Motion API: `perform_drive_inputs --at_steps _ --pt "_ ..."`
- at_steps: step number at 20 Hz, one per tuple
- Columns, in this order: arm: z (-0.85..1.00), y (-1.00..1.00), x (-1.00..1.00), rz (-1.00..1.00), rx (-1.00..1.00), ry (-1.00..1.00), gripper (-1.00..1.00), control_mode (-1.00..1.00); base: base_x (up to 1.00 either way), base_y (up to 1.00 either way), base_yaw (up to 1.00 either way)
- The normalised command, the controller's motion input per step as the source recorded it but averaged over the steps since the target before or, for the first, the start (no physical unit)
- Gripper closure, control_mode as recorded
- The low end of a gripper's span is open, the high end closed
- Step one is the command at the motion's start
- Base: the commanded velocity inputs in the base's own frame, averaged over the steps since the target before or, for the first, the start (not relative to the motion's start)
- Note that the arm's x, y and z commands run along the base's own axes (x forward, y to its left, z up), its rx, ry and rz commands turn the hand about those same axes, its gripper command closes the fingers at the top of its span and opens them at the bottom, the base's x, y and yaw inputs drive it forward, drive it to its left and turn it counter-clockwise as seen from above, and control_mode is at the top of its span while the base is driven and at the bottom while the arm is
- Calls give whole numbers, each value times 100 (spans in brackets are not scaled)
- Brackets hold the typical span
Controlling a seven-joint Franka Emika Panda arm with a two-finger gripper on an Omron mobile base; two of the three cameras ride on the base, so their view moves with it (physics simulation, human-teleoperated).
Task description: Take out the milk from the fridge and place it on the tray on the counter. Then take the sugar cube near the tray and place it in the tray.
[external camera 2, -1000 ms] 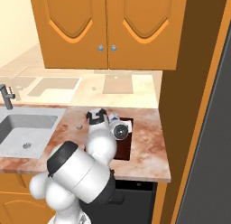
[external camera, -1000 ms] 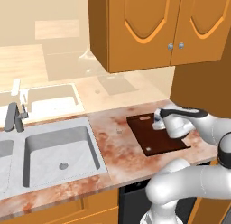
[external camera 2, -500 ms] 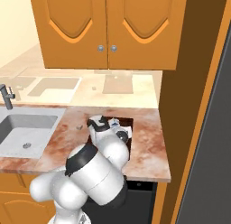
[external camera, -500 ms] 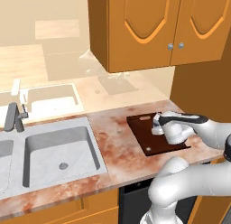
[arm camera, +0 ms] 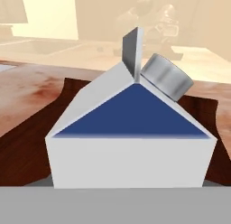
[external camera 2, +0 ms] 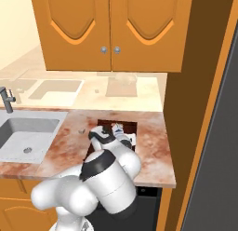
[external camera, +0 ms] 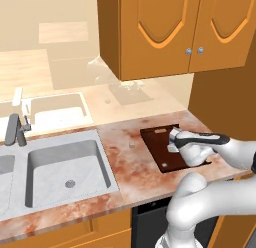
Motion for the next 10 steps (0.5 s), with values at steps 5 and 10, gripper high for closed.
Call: perform_drive_inputs --at_steps 5,10 --pt "-34 0 0 0 0 0 100 -100 0 0 0" --pt "-12 0 -4 0 0 1 -100 -100 0 0 0"
